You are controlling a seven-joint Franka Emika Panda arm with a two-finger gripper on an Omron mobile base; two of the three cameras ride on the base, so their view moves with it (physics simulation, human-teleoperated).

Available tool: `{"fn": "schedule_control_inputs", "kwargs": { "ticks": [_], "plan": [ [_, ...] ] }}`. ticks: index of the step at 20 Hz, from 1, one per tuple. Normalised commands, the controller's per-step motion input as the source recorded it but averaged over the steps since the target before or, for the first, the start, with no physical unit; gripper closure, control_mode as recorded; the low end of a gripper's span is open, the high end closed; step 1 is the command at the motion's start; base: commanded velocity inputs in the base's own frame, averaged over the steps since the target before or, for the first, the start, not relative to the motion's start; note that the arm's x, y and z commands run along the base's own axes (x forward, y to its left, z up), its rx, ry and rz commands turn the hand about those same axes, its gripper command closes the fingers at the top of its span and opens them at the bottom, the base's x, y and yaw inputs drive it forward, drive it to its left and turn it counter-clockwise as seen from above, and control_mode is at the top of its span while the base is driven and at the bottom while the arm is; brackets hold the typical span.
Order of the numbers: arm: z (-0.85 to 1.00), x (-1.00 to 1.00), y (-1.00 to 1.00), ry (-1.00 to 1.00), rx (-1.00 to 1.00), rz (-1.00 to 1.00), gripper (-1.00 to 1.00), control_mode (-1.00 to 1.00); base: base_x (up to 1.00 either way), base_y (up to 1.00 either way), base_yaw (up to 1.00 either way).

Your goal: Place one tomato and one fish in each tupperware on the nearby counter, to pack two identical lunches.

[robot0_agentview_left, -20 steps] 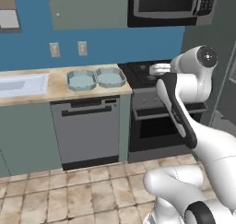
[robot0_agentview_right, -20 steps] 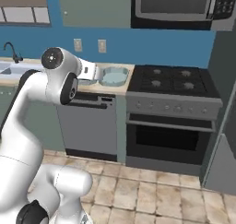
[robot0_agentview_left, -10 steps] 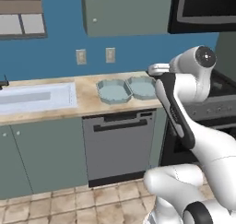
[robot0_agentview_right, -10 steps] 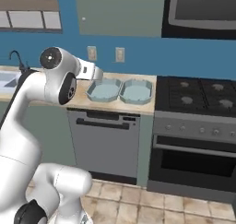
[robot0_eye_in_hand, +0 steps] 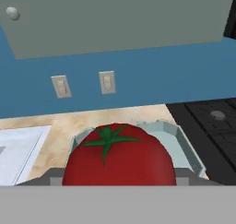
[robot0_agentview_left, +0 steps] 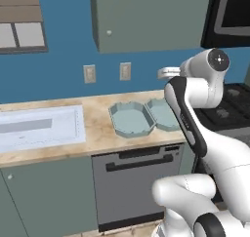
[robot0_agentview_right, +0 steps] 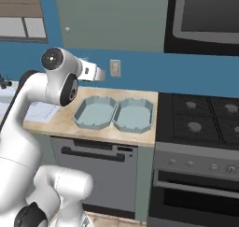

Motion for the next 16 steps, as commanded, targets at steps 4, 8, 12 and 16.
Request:
{"fn": "schedule_control_inputs", "kwargs": {
  "ticks": [4, 8, 12, 16],
  "plan": [
    [0.00, 0.00, 0.00, 0.00, 0.00, 0.00, 1.00, 1.00, 0.82, 0.12, 0.00],
    [0.00, 0.00, 0.00, 0.00, 0.00, 0.00, 1.00, 1.00, 0.64, 0.18, 0.00],
    [0.00, 0.00, 0.00, 0.00, 0.00, 0.00, 1.00, 1.00, 0.30, 0.19, -0.02],
    [-0.53, 0.08, 0.30, 0.15, -0.05, -0.04, 1.00, -1.00, 0.00, 0.00, 0.00]
  ]
}}
